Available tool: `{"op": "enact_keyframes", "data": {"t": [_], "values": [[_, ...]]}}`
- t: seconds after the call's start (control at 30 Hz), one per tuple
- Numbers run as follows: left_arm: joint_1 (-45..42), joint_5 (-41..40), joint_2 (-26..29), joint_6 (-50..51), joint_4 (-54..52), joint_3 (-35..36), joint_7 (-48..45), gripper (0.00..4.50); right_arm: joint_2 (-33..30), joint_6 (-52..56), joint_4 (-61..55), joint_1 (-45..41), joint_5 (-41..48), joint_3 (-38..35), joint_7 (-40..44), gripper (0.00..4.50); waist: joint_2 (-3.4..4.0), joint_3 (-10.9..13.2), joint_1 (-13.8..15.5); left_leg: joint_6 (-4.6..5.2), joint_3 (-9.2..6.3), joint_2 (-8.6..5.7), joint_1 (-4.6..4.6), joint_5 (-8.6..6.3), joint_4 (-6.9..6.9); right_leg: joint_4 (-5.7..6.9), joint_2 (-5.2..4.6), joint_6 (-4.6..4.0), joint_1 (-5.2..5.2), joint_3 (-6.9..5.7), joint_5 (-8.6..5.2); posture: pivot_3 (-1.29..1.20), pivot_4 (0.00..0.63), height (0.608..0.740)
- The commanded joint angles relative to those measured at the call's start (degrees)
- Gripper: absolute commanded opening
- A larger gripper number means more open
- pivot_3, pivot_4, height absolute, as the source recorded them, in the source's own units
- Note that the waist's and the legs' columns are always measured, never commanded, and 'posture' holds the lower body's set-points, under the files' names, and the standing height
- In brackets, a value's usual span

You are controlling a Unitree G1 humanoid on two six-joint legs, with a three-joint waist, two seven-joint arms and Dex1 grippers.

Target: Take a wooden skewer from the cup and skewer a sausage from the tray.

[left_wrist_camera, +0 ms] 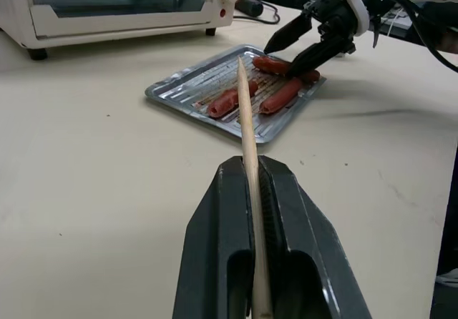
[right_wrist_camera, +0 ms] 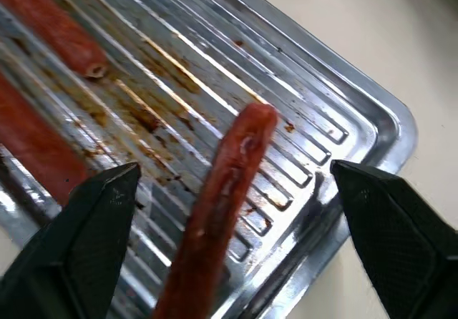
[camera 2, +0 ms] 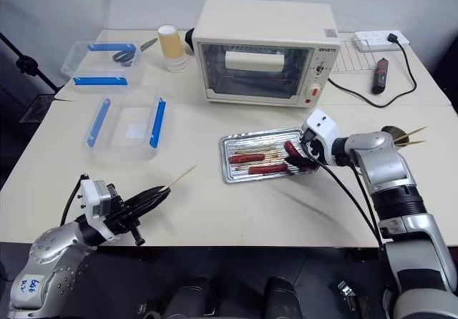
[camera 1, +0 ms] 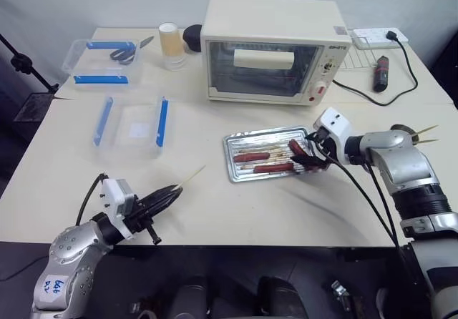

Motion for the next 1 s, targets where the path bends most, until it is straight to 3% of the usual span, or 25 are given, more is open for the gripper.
{"op": "enact_keyframes", "data": {"t": [0.03,0.27,0.5,0.6,0.7,1.0], "values": [[0.79,0.11,-0.35,-1.36,-2.43,0.09,0.61,0.0,1.43,-1.34,1.92,-2.54,-1.26,-1.02,-1.64,3.23,0.0,0.0,-0.13,0.0,0.01,0.0,0.01,0.0,0.0,0.01,0.0,0.0,0.0,0.01,0.0,0.0,0.15,0.74],[0.24,-0.03,-0.55,-0.83,-3.13,-0.4,1.83,0.0,3.23,-0.07,1.09,-2.15,-2.24,-0.73,-2.37,0.82,0.0,0.0,-0.09,0.0,0.0,0.0,0.0,0.0,0.0,0.02,0.0,0.0,-0.01,0.01,0.0,0.0,0.15,0.74],[-1.06,-0.35,0.22,-0.2,-2.83,-0.34,1.68,0.0,3.77,0.09,0.32,-1.82,-2.13,-0.97,-2.45,0.82,0.0,0.0,-0.2,0.0,0.0,0.0,0.0,0.0,0.0,0.02,0.0,0.0,-0.01,0.01,0.0,0.0,0.15,0.74],[-1.53,-0.42,0.42,0.15,-2.88,-0.42,1.63,0.0,3.93,-0.77,-0.04,-1.71,-1.88,-1.19,-2.17,0.34,0.0,0.0,-0.34,0.0,0.0,0.0,0.0,0.0,-0.02,0.02,0.0,0.0,-0.02,0.01,0.0,0.0,0.15,0.74],[-2.24,-0.43,0.74,0.48,-2.88,-0.54,1.34,0.0,3.46,-1.51,-1.88,-1.5,-0.87,-1.81,-0.69,0.34,0.0,0.0,-0.36,0.0,0.0,0.01,0.0,0.0,-0.02,0.02,0.01,0.0,-0.02,0.0,0.0,0.0,0.15,0.74],[-5.8,2.51,5.33,-1.1,-1.84,-3.76,-4.1,0.0,0.05,-17.81,-13.56,1.5,8.42,-2.91,20.68,0.34,0.0,0.0,-0.34,0.0,0.0,0.0,0.0,-0.01,-0.03,-0.01,0.02,0.0,-0.03,0.01,0.0,0.0,0.15,0.74]]}}
